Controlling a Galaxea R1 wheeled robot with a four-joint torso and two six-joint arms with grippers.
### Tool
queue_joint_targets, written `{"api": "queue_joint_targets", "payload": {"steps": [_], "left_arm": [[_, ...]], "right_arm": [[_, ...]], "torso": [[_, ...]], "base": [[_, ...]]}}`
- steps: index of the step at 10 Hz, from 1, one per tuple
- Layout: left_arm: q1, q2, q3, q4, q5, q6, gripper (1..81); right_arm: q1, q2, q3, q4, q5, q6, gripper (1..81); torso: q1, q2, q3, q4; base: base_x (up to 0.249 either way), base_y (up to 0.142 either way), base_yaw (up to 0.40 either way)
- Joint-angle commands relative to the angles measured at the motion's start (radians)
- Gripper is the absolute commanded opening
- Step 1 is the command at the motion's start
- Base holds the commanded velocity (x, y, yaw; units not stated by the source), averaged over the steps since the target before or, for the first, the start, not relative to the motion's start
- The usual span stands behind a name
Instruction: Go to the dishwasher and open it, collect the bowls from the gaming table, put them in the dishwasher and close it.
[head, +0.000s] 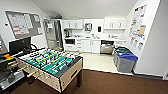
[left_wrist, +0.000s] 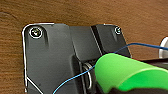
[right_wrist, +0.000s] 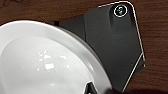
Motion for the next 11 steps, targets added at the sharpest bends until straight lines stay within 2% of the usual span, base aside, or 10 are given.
{"api": "queue_joint_targets", "payload": {"steps": [1, 11], "left_arm": [[-0.054, -0.01, 0.011, 0.012, 0.023, 0.002, 1.0], [-0.056, -0.007, 0.011, 0.013, 0.025, 0.004, 1.0]], "right_arm": [[0.053, 0.02, 0.026, -0.013, -0.01, -0.006, 1.0], [0.054, 0.025, 0.026, -0.013, -0.012, -0.006, 1.0]], "torso": [[0.0, 0.0, 0.0, 0.0], [0.0, 0.0, 0.0, 0.0]], "base": [[0.123, -0.068, 0.0], [0.123, -0.083, 0.0]]}}
